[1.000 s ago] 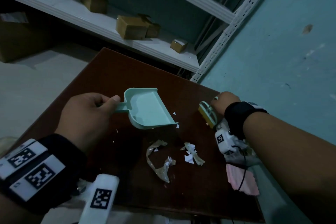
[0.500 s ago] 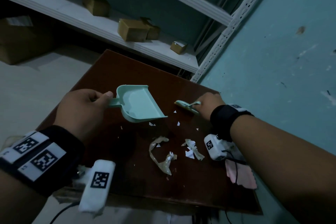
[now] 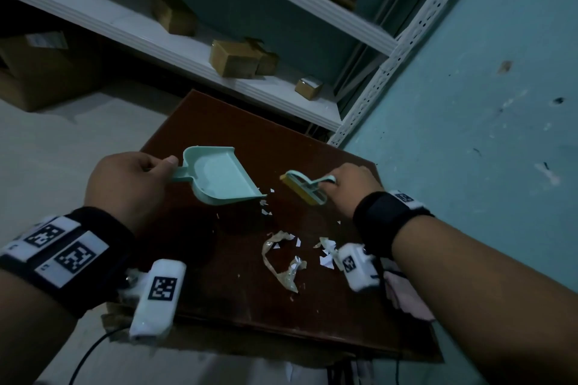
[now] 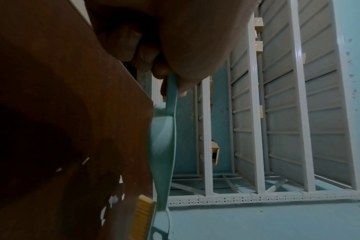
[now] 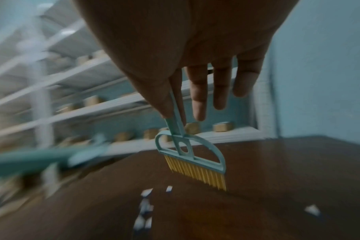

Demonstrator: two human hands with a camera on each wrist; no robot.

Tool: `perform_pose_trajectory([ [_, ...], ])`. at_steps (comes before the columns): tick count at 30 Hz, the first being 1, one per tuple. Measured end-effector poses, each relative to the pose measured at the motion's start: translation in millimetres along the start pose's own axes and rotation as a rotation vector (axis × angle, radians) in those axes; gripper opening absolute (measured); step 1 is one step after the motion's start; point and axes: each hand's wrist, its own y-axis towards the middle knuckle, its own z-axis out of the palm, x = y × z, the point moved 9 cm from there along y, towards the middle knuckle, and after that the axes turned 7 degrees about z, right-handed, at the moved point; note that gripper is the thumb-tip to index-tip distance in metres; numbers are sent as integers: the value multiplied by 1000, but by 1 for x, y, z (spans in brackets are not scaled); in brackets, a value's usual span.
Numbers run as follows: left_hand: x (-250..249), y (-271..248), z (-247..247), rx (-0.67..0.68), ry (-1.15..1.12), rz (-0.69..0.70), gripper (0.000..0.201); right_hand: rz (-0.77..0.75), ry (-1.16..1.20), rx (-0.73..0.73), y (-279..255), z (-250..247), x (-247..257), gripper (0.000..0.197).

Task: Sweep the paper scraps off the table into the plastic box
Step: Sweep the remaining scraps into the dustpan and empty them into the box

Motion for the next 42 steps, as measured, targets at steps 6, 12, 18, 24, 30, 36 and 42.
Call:
perform_pose_trajectory([
  [6, 19, 5, -8, -36, 9, -48, 38, 6, -157, 95, 8, 31, 33, 35],
  [12, 20, 8, -18, -61, -6, -30, 38, -351, -222, 122, -60, 31, 61, 32],
  [18, 22, 10, -26, -78, -23, -33, 39, -422, -267, 32, -74, -4, 64, 32],
  [24, 24, 13, -29, -105, -30, -27, 40, -281, -206, 9, -25, 9, 82, 36],
  [30, 25, 15, -39, -111, -40, -25, 41, -361, -159, 76, -55, 36, 108, 34],
  [36, 22, 11, -44, -109, -37, -18, 41, -494, -60, -51, -130, 19, 97, 35],
  [42, 19, 5, -42, -116, -54, -27, 41, 30, 820, -195, -131, 14, 35, 20],
])
